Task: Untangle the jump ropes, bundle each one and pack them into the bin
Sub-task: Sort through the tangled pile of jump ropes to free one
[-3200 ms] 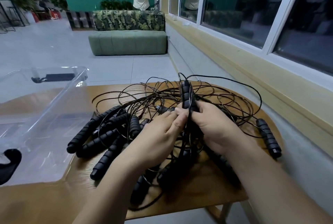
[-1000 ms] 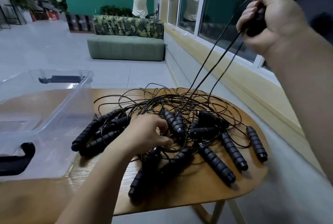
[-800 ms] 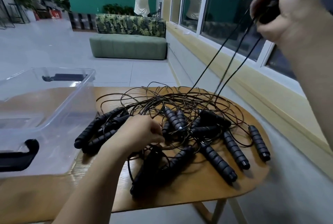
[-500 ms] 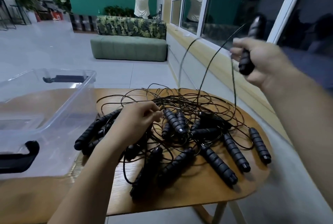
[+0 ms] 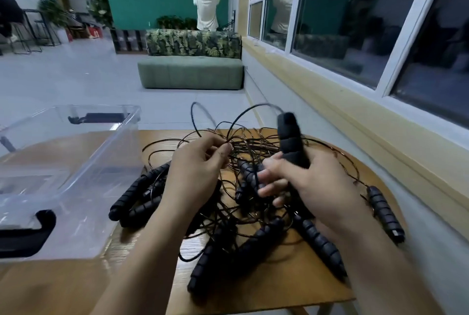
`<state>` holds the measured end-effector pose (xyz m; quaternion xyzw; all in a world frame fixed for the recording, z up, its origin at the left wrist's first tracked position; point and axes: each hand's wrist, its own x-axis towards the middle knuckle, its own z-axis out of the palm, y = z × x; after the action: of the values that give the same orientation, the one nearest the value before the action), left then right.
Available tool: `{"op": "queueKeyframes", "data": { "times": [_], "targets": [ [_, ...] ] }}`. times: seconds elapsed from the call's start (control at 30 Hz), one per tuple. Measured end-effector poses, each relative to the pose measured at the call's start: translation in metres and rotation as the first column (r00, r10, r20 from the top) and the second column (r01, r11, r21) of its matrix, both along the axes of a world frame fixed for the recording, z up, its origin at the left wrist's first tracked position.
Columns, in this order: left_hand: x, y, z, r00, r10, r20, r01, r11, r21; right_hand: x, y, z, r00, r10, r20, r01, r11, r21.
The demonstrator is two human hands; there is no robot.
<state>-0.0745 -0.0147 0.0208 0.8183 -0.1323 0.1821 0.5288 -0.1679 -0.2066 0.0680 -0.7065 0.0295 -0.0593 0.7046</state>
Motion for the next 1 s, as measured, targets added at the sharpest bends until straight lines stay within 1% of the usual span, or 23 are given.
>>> {"op": "queueKeyframes", "data": {
  "times": [0.03, 0.07, 0.13, 0.2, 0.23, 0.27, 0.3, 0.33, 0.37, 0.4, 0.43, 0.53, 0.63, 0.77, 0.93, 1.0],
  "targets": [
    [0.001, 0.0, -0.001, 1.0, 0.024, 0.0, -0.024, 1.0, 0.009, 0.001, 0.002, -0.001, 0.999, 0.028, -0.02, -0.029, 0.999, -0.028],
    [0.004, 0.001, -0.002, 0.999, 0.054, -0.008, -0.054, 0.998, 0.016, 0.002, 0.002, -0.003, 1.0, 0.018, -0.011, -0.018, 0.998, -0.058],
    [0.006, 0.005, -0.002, 0.995, 0.1, -0.028, -0.1, 0.995, 0.003, -0.003, -0.002, -0.005, 0.987, -0.119, 0.105, 0.132, 0.982, -0.133],
    [0.009, 0.008, -0.002, 0.991, 0.124, -0.049, -0.125, 0.992, -0.027, -0.008, -0.007, -0.005, 0.924, -0.27, 0.269, 0.325, 0.928, -0.184],
    [0.009, 0.008, -0.002, 0.991, 0.126, -0.052, -0.128, 0.991, -0.03, -0.01, -0.009, -0.005, 0.898, -0.297, 0.325, 0.371, 0.907, -0.198],
    [0.008, 0.006, -0.001, 0.992, 0.117, -0.046, -0.118, 0.993, -0.024, -0.011, -0.01, -0.006, 0.901, -0.28, 0.33, 0.357, 0.912, -0.201],
    [0.005, 0.003, 0.001, 0.995, 0.091, -0.032, -0.092, 0.996, -0.011, -0.011, -0.009, -0.008, 0.936, -0.223, 0.272, 0.278, 0.943, -0.183],
    [0.0, -0.001, 0.002, 0.999, 0.052, -0.012, -0.052, 0.999, 0.01, -0.01, -0.006, -0.011, 0.976, -0.134, 0.171, 0.159, 0.977, -0.14],
    [-0.005, -0.005, 0.003, 1.0, 0.009, 0.019, -0.01, 0.998, 0.056, -0.007, -0.003, -0.016, 0.997, -0.042, 0.07, 0.047, 0.997, -0.069],
    [-0.01, -0.011, 0.003, 0.998, -0.034, 0.056, 0.027, 0.992, 0.122, -0.004, -0.001, -0.021, 1.0, 0.016, -0.003, -0.016, 1.0, 0.002],
    [-0.015, -0.016, 0.003, 0.993, -0.075, 0.094, 0.056, 0.98, 0.19, 0.0, 0.001, -0.026, 0.999, 0.028, -0.037, -0.026, 0.998, 0.057],
    [-0.025, -0.027, 0.001, 0.968, -0.184, 0.171, 0.124, 0.942, 0.311, 0.01, 0.001, -0.04, 0.996, -0.08, -0.036, 0.085, 0.984, 0.158],
    [-0.029, -0.032, -0.004, 0.951, -0.239, 0.196, 0.153, 0.915, 0.374, 0.013, -0.004, -0.048, 0.99, -0.137, -0.019, 0.138, 0.984, 0.114],
    [-0.028, -0.034, -0.012, 0.944, -0.273, 0.182, 0.175, 0.888, 0.426, 0.012, -0.011, -0.053, 0.992, -0.129, 0.006, 0.129, 0.992, 0.013],
    [-0.033, -0.036, -0.02, 0.94, -0.3, 0.166, 0.186, 0.854, 0.487, 0.017, -0.02, -0.056, 0.993, -0.082, -0.086, 0.083, 0.997, 0.008],
    [-0.033, -0.036, -0.021, 0.942, -0.304, 0.145, 0.199, 0.851, 0.486, 0.019, -0.022, -0.056, 0.993, -0.077, -0.089, 0.083, 0.995, 0.057]
  ]
}}
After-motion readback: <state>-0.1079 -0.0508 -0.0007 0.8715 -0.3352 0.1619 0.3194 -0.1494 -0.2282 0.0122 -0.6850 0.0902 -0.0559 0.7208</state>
